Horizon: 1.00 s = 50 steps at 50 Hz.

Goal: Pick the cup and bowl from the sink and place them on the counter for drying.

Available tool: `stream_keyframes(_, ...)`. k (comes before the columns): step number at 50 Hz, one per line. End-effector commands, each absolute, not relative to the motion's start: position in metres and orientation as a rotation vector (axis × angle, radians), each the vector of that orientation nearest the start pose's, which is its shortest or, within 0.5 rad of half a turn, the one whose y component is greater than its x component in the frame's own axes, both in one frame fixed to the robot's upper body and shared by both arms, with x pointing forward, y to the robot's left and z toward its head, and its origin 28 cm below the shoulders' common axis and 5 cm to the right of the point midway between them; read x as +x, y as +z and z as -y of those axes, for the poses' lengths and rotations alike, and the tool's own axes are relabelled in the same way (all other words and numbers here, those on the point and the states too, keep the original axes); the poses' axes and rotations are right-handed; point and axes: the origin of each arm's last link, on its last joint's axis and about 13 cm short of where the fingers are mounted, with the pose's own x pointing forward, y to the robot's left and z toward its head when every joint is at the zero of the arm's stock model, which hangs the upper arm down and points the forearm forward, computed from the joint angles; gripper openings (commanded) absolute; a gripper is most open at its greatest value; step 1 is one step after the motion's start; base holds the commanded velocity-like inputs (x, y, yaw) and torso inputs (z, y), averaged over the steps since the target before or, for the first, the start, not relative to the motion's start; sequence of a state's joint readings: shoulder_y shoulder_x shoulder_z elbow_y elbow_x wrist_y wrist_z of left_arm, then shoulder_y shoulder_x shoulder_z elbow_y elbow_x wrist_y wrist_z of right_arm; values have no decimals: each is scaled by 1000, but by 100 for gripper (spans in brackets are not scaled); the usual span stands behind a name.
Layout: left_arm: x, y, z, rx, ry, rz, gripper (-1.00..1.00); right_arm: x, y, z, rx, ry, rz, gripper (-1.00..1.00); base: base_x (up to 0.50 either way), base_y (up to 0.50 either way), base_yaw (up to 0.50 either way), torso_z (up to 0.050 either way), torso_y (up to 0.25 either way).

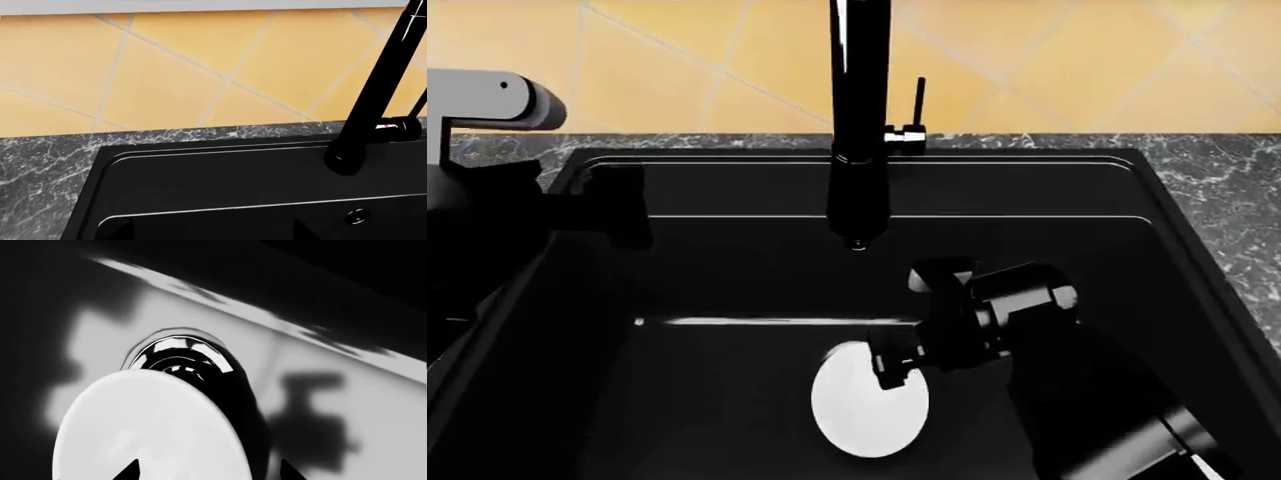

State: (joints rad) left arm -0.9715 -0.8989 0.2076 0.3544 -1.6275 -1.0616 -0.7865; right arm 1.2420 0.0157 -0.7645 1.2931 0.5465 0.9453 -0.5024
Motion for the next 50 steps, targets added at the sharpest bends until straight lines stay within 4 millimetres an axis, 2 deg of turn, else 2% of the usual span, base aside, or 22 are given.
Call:
stream_keyframes(1, 233, 285, -288, 27, -79, -169, 100, 373, 107, 94, -2, 539, -1098, 100, 0, 0, 0, 0, -160)
stream_keyframes(22, 232, 283, -293, 19, -76, -177, 100, 371, 97, 88, -26, 583, -1086, 100, 0, 0, 0, 0, -148)
stream_keyframes(23, 232, 284, -293, 18, -73, -178, 100, 372, 98, 88, -29, 591, -1079, -100, 0, 0, 0, 0, 0)
stream_keyframes(39, 231, 277, -295, -31, -36, -223, 100, 375, 115, 91, -42, 590, -989, -100, 1, 2, 3, 0, -2)
stream_keyframes(50, 231, 278, -297, -39, -14, -236, 100, 372, 145, 96, -26, 589, -902, -100, 0, 0, 0, 0, 0)
